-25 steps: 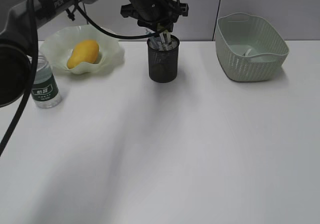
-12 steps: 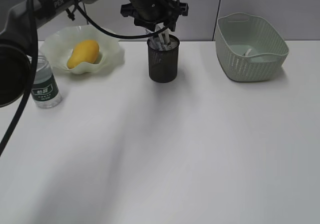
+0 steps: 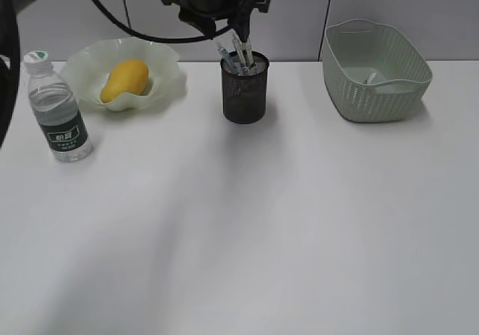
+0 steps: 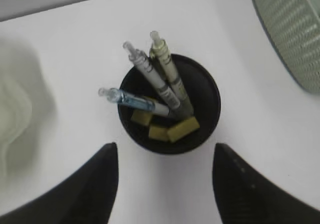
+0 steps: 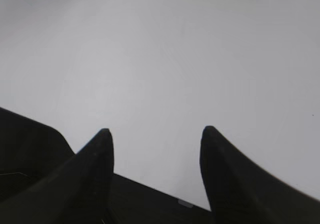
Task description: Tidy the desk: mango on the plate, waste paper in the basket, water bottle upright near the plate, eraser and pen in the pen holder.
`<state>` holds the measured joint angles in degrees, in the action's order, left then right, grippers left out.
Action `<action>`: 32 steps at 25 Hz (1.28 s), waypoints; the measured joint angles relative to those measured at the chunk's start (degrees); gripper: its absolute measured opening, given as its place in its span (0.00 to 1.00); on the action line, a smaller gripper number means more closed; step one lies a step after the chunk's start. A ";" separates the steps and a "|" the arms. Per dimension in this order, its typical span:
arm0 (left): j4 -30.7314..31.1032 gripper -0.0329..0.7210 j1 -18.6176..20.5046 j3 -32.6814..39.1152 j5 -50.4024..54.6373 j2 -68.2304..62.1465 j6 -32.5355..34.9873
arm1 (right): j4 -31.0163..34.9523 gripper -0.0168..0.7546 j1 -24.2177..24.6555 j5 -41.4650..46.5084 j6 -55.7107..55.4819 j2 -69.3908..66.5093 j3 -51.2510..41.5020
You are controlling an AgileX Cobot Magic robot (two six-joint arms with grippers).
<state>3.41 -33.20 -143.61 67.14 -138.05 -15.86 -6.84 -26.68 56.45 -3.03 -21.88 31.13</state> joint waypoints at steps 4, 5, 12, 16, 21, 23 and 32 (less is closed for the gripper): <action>-1.20 0.65 0.00 0.22 2.46 3.34 3.92 | 0.00 0.60 0.00 -0.40 0.00 0.00 -0.07; -2.25 0.65 0.00 0.35 2.59 4.36 4.77 | 0.00 0.60 0.00 -0.45 0.00 0.00 -0.26; -5.11 0.64 -1.06 1.32 2.60 11.83 7.70 | 0.00 0.60 0.00 -0.57 0.00 0.00 -0.44; -5.35 0.64 -2.16 8.87 2.60 17.45 8.76 | 0.00 0.60 0.00 -0.57 0.00 0.00 -0.44; -4.30 0.64 -3.49 24.42 2.60 26.56 9.32 | 0.00 0.60 0.00 -0.62 0.00 0.00 -0.44; -3.01 0.64 -3.55 32.13 2.60 31.27 9.43 | 0.00 0.60 0.00 -0.62 0.00 0.00 -0.44; 0.88 0.63 -3.60 62.97 1.75 56.16 9.49 | 0.00 0.60 0.00 -0.69 0.00 0.00 -0.44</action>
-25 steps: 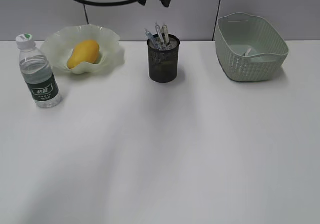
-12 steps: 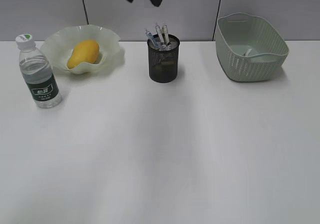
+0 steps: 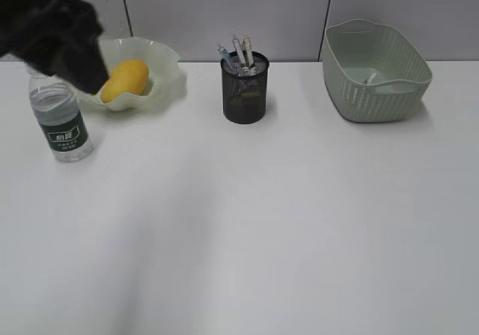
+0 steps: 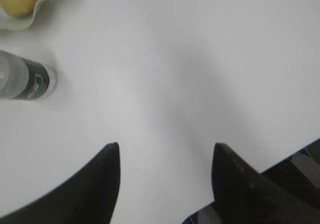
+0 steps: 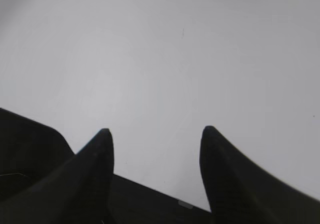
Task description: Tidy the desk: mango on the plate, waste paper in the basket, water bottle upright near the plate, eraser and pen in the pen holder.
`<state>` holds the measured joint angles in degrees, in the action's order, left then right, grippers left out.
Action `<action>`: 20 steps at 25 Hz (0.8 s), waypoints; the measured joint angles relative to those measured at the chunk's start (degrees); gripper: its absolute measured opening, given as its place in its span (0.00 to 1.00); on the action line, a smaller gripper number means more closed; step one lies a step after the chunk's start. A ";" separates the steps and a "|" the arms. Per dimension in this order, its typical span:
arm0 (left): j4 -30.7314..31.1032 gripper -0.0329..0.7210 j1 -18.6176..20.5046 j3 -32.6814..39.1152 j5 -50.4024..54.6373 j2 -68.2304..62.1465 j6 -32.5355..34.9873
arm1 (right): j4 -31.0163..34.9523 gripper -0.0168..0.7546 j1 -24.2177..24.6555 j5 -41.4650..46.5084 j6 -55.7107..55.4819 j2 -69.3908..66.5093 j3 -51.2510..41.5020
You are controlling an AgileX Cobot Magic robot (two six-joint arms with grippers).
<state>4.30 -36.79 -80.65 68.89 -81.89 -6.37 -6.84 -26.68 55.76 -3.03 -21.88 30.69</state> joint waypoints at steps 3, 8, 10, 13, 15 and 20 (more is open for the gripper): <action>0.00 0.63 0.00 9.12 -2.06 9.74 0.00 | 0.00 0.60 0.00 0.00 0.00 0.00 0.00; 0.00 0.63 0.00 20.63 -3.09 25.85 0.00 | 0.00 0.60 0.00 0.00 0.00 0.00 0.00; 0.00 0.63 0.00 24.89 -3.23 32.16 0.00 | 0.00 0.60 0.00 0.00 0.00 0.00 0.00; 0.00 0.62 0.00 30.57 -3.29 43.64 0.00 | -0.06 0.60 0.00 0.00 0.00 0.00 0.00; -0.05 0.62 -0.05 33.97 -3.17 49.45 0.00 | -0.01 0.60 0.00 0.00 0.00 0.00 0.00; -0.17 0.64 -0.05 40.96 -2.63 62.99 0.00 | -0.06 0.60 0.00 0.00 0.00 0.00 0.00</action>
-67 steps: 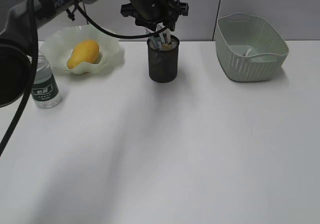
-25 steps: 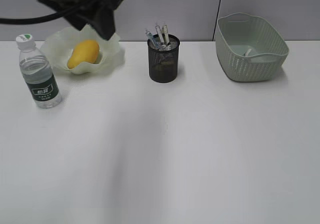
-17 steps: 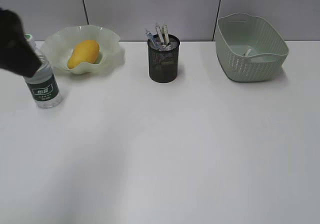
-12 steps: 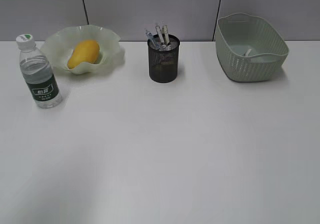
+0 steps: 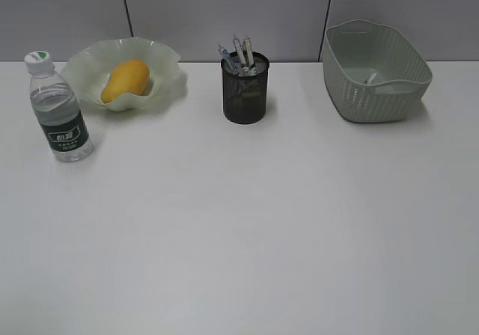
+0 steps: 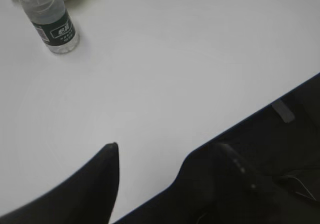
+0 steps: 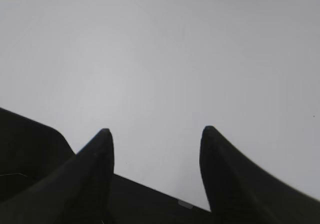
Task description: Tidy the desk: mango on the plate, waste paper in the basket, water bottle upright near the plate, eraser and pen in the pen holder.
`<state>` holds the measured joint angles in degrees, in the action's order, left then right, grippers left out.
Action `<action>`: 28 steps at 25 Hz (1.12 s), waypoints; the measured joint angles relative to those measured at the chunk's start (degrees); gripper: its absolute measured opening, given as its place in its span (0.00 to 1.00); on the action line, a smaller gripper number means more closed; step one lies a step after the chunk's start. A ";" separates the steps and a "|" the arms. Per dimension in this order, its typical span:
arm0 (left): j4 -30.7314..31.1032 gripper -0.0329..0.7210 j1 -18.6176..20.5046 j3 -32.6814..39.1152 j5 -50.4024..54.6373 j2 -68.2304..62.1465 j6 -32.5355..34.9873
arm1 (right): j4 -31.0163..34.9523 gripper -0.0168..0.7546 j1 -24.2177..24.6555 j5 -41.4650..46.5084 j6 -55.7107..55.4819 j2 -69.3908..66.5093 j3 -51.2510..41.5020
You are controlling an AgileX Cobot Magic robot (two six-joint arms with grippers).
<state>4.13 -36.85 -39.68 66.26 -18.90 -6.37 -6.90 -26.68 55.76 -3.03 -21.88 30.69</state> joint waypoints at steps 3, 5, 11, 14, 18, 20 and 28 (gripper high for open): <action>-0.11 0.72 0.00 3.00 0.17 5.04 0.00 | 0.00 0.60 0.00 0.00 0.00 0.00 0.00; -0.11 0.78 0.00 4.69 0.07 6.76 0.00 | 0.00 0.60 0.00 0.00 0.00 0.00 -0.04; -0.58 0.82 0.00 8.04 -2.69 7.28 0.00 | 0.00 0.60 0.00 0.49 0.00 0.00 -0.23; -0.69 0.82 0.00 9.26 -4.55 7.28 0.00 | 0.05 0.60 0.00 0.99 0.00 0.00 -0.39; -0.69 0.82 0.00 9.42 -4.78 7.28 0.00 | 0.05 0.60 0.00 2.21 0.00 0.00 -1.10; -0.75 0.82 0.00 9.42 -4.83 7.28 0.00 | 1.13 0.60 0.00 3.32 1.11 0.00 -1.74; -0.79 0.81 0.00 9.42 -4.87 7.28 0.00 | 4.56 0.59 0.00 3.55 4.79 0.00 -1.80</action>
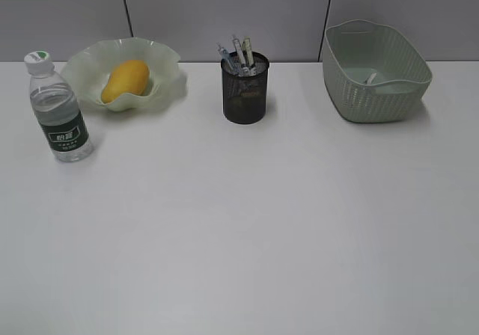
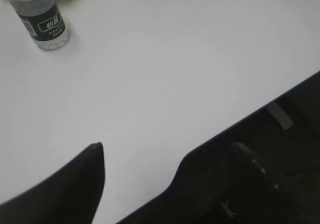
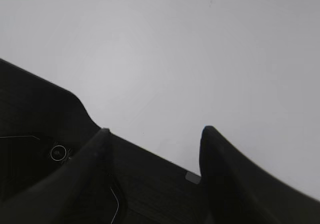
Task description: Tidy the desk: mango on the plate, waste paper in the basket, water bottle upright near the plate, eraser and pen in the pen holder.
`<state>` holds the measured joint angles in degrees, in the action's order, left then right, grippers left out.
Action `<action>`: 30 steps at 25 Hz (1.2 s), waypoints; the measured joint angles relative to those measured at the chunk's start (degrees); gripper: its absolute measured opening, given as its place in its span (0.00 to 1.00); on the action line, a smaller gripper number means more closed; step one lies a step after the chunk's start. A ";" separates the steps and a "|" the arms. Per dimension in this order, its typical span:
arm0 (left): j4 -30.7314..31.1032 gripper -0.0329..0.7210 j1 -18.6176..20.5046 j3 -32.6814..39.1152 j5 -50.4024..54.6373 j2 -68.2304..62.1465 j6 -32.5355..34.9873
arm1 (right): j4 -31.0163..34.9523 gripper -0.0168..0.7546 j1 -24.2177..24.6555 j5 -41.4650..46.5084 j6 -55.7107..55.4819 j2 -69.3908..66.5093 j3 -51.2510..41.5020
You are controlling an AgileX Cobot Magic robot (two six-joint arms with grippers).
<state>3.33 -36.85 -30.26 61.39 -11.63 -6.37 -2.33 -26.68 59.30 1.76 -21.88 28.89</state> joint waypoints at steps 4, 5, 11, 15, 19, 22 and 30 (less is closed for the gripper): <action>0.00 0.79 0.00 0.00 -0.02 0.00 0.00 | 0.06 0.59 0.00 0.00 0.01 0.00 0.00; 0.00 0.78 0.00 0.00 -0.02 0.00 0.00 | 0.06 0.59 0.00 0.00 0.01 0.00 0.00; 0.00 0.71 0.07 0.00 -0.06 0.00 0.00 | 0.06 0.60 0.00 0.00 0.06 0.00 0.00; 0.00 0.68 1.51 0.00 -0.06 0.05 0.00 | 0.06 0.60 0.00 0.00 0.12 0.00 0.00; 0.00 0.64 5.14 0.01 -0.12 0.70 0.00 | 0.13 0.60 0.35 0.00 0.12 0.00 0.00; 0.00 0.61 10.02 0.06 -0.12 1.76 0.00 | 0.17 0.59 2.57 0.00 0.12 0.02 0.00; 0.00 0.59 26.33 0.06 -0.12 2.32 0.00 | 0.19 0.59 14.26 0.04 0.12 5.93 0.00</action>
<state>3.33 -10.52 -30.20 61.27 -9.31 -6.37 -2.14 -12.42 59.35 1.88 -15.95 28.89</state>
